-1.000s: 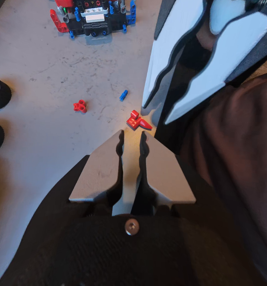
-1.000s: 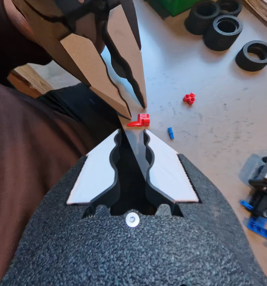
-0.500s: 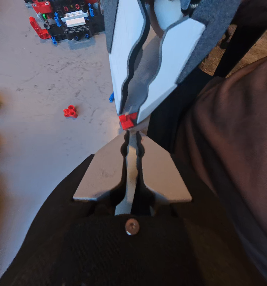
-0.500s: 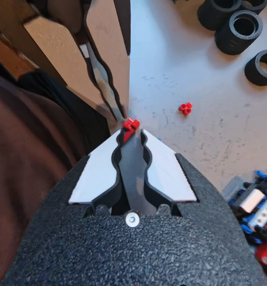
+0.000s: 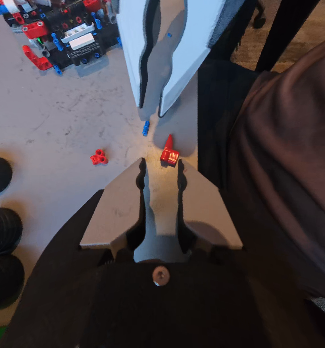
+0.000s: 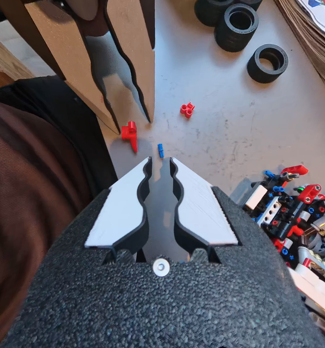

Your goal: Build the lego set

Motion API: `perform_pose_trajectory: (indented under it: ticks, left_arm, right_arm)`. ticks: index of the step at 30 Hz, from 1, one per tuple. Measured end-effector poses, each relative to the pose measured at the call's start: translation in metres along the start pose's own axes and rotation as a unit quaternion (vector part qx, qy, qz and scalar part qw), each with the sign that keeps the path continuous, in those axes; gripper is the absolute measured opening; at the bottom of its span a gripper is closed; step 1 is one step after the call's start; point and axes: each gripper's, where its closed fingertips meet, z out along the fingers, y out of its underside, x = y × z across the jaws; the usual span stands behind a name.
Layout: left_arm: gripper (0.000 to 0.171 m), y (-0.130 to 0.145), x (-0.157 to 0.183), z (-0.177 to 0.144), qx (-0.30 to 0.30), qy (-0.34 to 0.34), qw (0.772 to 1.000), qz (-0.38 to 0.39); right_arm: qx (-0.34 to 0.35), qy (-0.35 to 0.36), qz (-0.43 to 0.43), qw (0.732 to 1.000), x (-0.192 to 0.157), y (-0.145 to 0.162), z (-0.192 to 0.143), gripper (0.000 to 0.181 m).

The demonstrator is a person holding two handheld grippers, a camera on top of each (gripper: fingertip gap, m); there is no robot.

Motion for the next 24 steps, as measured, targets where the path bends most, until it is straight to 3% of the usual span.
perform_pose_trajectory:
  ticks: [4,11,14,17,20,24]
  left_arm:
    - [0.019,-0.003,0.005,0.002,0.004,0.013,1.0,0.008]
    - [0.014,-0.006,0.005,0.005,0.014,0.008,1.0,-0.024]
    - [0.015,-0.006,0.004,0.005,0.019,-0.009,0.999,-0.031]
    - [0.031,-0.005,0.004,0.001,0.032,-0.01,0.999,-0.04]
    - [0.024,-0.01,0.005,-0.005,0.063,0.012,0.996,-0.057]
    - [0.014,-0.008,-0.004,-0.005,0.059,0.015,0.997,-0.05]
  right_arm:
    - [-0.007,-0.001,-0.024,1.0,0.002,-0.001,0.009,0.015]
    - [0.001,-0.051,-0.004,0.999,-0.003,0.0,0.017,0.004]
    - [0.025,-0.064,-0.001,0.998,-0.008,-0.009,0.011,0.004]
    - [0.027,-0.098,0.003,0.995,-0.018,-0.015,0.007,0.004]
    - [0.01,-0.122,0.003,0.993,-0.024,-0.016,0.009,0.004]
    - [-0.001,-0.124,-0.007,0.992,-0.024,-0.017,0.012,0.004]
